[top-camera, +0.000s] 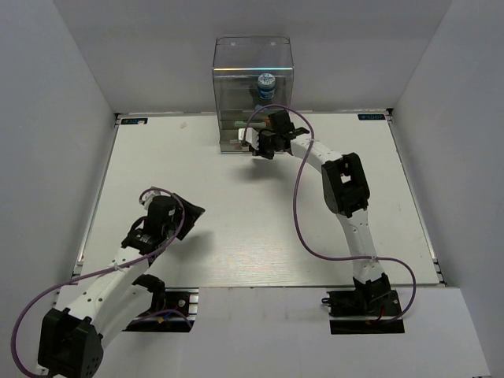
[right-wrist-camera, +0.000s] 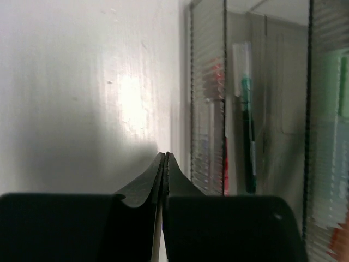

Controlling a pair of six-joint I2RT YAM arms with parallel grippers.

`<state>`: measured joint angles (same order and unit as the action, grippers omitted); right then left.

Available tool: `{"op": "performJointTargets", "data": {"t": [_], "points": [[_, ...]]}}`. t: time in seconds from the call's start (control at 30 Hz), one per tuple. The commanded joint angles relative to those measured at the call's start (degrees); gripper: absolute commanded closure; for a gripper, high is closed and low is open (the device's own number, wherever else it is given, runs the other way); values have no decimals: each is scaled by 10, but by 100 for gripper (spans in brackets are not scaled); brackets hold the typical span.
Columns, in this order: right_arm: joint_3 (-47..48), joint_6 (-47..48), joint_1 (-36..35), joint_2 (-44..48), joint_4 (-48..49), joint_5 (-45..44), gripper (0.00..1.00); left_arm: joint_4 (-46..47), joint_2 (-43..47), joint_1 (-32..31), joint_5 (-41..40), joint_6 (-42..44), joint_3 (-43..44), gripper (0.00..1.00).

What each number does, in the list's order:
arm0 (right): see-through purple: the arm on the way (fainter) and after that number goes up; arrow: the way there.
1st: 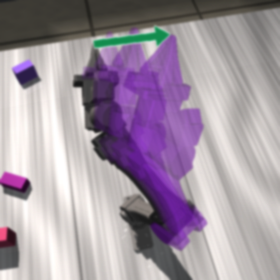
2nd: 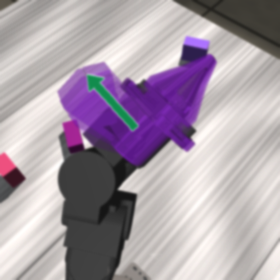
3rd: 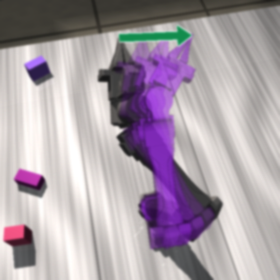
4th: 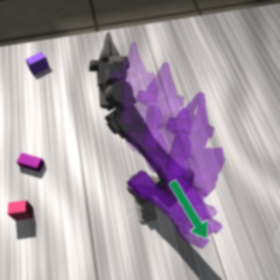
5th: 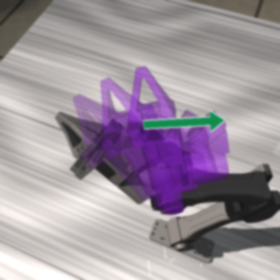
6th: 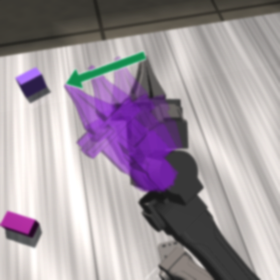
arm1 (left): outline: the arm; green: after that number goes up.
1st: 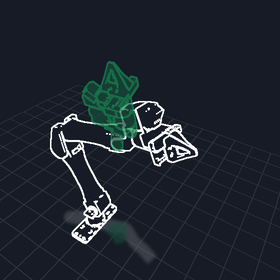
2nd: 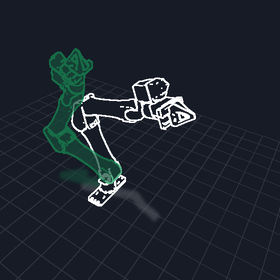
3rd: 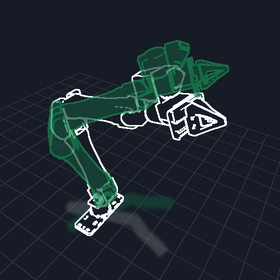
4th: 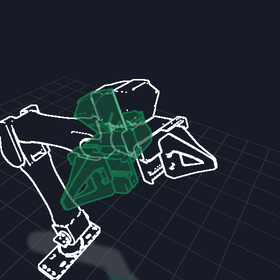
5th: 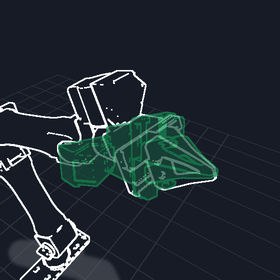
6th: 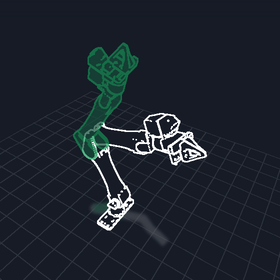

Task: Sort the stationery into containers
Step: Place the pen in the drawer, then close the drawer at the center of the board, then reset both arms

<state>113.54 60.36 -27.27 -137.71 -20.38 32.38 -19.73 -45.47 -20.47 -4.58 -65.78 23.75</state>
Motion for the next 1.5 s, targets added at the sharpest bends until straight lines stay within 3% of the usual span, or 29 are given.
{"op": "performJointTargets", "data": {"t": [0.0, 0.2, 0.43, 0.67, 0.9, 1.0, 1.1, 1.13, 1.23, 1.27, 1.37, 1.47], "points": [[-7, -16, 1, -3, 68, -63, 100, 1, -16, -3, 5, 7, 23, 28], [-9, -55, -2, -22, 197, -157, 100, 12, -37, -8, 5, 7, 35, 28], [30, -49, -1, -64, 237, -227, 100, 17, -58, -8, 11, 7, 45, 28], [32, -39, -1, -84, 289, -269, 100, 28, -70, -8, 16, 7, 51, 21], [-9, -50, 2, -56, 295, -251, 100, 40, -76, -8, 22, 13, 56, 13], [-61, -66, 6, 17, 263, -172, 100, 53, -81, -8, 22, 26, 56, 10], [-185, -98, 11, 113, 253, -68, 100, 84, -81, -8, 27, 40, 61, 9], [-217, -108, 14, 152, 250, -39, 97, 95, -76, -8, 27, 58, 61, 8], [-255, -203, 16, 238, 207, 7, 55, 141, -71, -8, 41, 87, 50, 6], [-264, -224, 16, 250, 154, 22, 31, 160, -71, -8, 47, 95, 50, 3], [-310, -342, 25, 316, 125, 25, 12, 174, -71, -8, 59, 131, 60, 1], [-372, -422, 29, 385, 133, -26, 10, 179, -71, -8, 64, 174, 71, 1]]}}
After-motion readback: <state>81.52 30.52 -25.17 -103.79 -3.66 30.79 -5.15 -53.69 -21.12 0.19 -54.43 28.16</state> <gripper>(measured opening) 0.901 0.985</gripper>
